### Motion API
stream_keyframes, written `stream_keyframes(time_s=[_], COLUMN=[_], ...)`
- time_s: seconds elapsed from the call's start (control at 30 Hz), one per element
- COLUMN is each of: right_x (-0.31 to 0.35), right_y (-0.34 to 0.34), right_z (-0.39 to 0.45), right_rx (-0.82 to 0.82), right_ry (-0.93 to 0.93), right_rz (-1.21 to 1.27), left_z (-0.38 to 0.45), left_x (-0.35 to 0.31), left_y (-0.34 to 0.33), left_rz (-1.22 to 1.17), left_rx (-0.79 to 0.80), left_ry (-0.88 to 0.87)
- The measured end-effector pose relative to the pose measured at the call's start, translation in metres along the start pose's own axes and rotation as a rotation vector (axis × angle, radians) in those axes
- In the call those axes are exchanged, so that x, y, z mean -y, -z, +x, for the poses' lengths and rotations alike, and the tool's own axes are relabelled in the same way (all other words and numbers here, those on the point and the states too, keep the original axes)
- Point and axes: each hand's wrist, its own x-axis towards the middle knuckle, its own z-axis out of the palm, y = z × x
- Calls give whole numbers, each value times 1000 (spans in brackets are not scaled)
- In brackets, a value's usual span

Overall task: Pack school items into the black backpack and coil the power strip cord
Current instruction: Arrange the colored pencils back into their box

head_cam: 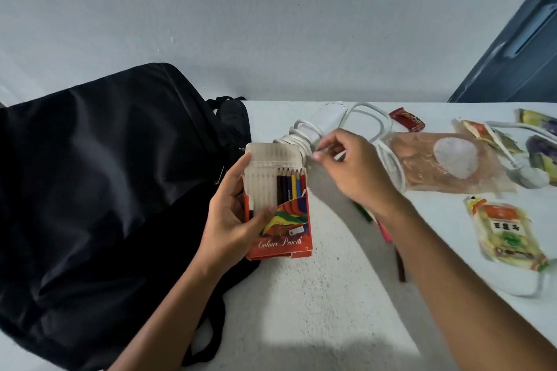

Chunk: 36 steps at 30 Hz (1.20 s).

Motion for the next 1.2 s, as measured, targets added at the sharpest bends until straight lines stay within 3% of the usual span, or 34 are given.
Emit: stream_keyframes(time_s=[0.1, 0.2, 0.6, 0.7, 0.83, 0.93, 1.07, 1.2], right_x=[-15, -21, -31, -24, 0, 15, 29, 32], right_y=[21, 26, 14, 14, 16, 9, -11, -28], right_z=[4, 4, 6, 4, 2, -1, -1, 1], right_rx=[155, 289, 339, 277, 99, 61, 9, -32], right_ry=[-177, -297, -317, -256, -186, -139, -47, 40], right_rz=[-306, -453, -491, -311, 228, 509, 538, 380], left_z=[-1, -1, -1, -1, 1, 0, 1, 0], left_x=[-1, -1, 1, 1, 2, 2, 2, 2], left_y=[-1, -2, -1, -1, 0, 0, -1, -1], left_rz=[16, 34, 68, 69, 79, 83, 75, 67], left_rx=[1, 10, 17, 13, 17, 14, 21, 27], left_ry=[4, 7, 7, 8, 9, 3, -5, -8])
